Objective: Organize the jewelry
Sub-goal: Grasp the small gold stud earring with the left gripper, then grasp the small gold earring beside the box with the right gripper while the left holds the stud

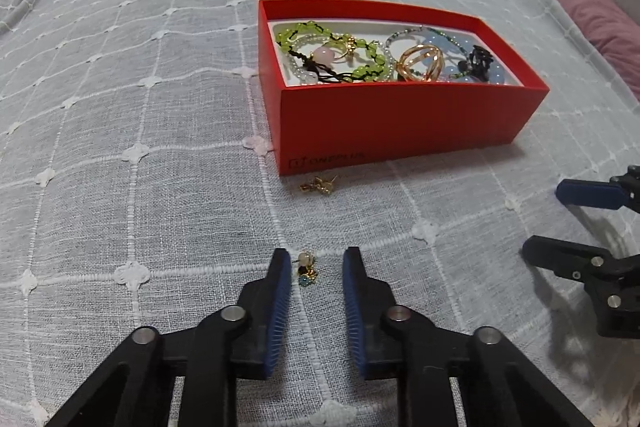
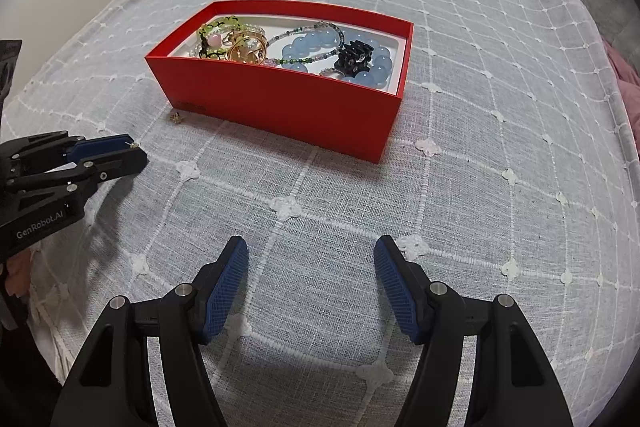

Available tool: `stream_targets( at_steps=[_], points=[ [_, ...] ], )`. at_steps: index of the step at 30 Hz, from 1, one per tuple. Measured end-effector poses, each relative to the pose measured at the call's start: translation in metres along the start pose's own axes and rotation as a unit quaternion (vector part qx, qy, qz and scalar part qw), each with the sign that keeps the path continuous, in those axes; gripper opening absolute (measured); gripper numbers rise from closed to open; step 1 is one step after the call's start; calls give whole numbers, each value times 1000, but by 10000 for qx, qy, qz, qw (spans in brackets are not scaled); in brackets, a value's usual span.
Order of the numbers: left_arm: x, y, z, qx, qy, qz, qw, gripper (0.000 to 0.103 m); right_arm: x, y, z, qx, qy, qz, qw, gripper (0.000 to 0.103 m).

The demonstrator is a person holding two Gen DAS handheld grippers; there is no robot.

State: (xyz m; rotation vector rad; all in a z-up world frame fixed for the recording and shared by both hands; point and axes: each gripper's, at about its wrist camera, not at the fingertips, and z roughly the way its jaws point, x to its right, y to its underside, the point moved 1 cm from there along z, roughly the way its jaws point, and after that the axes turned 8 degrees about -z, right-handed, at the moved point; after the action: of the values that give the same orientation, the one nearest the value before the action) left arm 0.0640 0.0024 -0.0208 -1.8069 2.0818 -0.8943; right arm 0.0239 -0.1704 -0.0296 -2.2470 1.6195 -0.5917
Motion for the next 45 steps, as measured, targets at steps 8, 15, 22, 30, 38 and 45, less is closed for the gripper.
stream_targets(
  at_steps=[8, 15, 22, 30, 38, 45],
  points=[
    [-2, 1, -6, 45, 3, 4, 10000, 4, -1, -1, 1, 38, 1, 25, 10000, 69],
    [-14, 1, -13, 77, -148, -109, 9998, 4, -11, -6, 0, 175, -95, 5, 9998, 69],
    [-34, 2, -22, 139, -579, -348, 9976, 4, -34, -20, 8, 446, -399, 56, 9982, 69],
    [-54, 7, -27, 3, -782, -794, 9938, 4, -68, -49, 24, 632, -323, 191, 9973, 56],
    [-59, 9, -30, 59, -923, -816, 9924, 4, -87, -70, 41, 775, -72, 302, 9965, 34],
    [-61, 8, -29, 11, -855, -840, 9928, 4, -98, -84, 53, 793, -18, 395, 9961, 28]
  ],
)
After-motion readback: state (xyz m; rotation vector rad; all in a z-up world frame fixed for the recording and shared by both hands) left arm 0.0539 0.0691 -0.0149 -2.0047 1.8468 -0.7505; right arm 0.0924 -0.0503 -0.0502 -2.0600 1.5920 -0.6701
